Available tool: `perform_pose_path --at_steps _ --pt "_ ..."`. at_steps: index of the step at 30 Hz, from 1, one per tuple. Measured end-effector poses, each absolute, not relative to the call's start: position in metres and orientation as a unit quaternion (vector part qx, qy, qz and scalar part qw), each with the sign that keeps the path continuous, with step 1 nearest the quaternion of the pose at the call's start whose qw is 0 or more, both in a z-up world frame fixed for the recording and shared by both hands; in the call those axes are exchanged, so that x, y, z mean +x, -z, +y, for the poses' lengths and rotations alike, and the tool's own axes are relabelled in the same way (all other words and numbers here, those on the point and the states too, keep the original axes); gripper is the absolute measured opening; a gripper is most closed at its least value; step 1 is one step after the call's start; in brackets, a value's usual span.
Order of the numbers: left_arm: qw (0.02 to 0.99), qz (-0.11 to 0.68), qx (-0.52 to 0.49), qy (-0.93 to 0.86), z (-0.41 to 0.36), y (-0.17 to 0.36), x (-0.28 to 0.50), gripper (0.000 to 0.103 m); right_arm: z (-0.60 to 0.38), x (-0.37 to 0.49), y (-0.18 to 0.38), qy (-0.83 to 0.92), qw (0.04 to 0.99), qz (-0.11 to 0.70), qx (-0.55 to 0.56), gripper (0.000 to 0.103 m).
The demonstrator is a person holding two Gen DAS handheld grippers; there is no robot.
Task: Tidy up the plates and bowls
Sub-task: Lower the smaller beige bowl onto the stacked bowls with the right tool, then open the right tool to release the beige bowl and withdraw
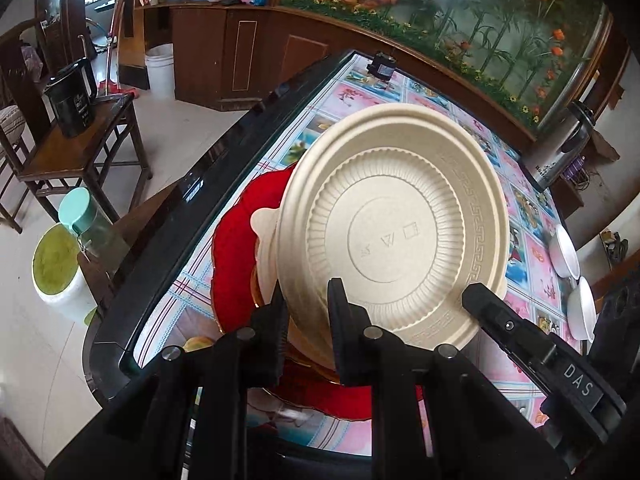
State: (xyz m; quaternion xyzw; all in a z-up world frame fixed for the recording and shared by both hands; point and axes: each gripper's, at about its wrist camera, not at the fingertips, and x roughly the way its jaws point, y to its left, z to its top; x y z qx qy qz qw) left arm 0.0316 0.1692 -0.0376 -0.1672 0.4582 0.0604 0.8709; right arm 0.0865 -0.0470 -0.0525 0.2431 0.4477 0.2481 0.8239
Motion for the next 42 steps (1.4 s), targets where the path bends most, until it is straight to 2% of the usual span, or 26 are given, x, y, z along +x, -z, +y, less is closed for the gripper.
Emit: perform_pose_path --at_steps 12,20,23,34,42 --pt "0.875 0.457 -0.133 -0.084 0.167 0.04 0.031 0.018 -0.037 0.089 0.062 -0.248 0.823 0.456 0.232 0.015" --pt "0.885 0.442 -0.069 -0.129 0.159 0.034 0.028 0.019 -0.031 0.085 0.058 -0.245 0.837 0.446 0.202 0.021" --pt "0.885 0.442 -0.048 -0.141 0.159 0.034 0.028 0.023 -0.033 0.084 0.056 -0.237 0.847 0.436 0.192 0.024" --pt "0.898 0.415 -0.032 -0.146 0.152 0.022 0.019 0.024 -0.066 0.09 0.057 -0.236 0.838 0.431 0.236 0.025" --pt "0.927 0.355 0.005 -0.121 0.117 -0.005 0.004 0.024 -0.118 0.092 0.051 -0.202 0.849 0.402 0.279 0.03"
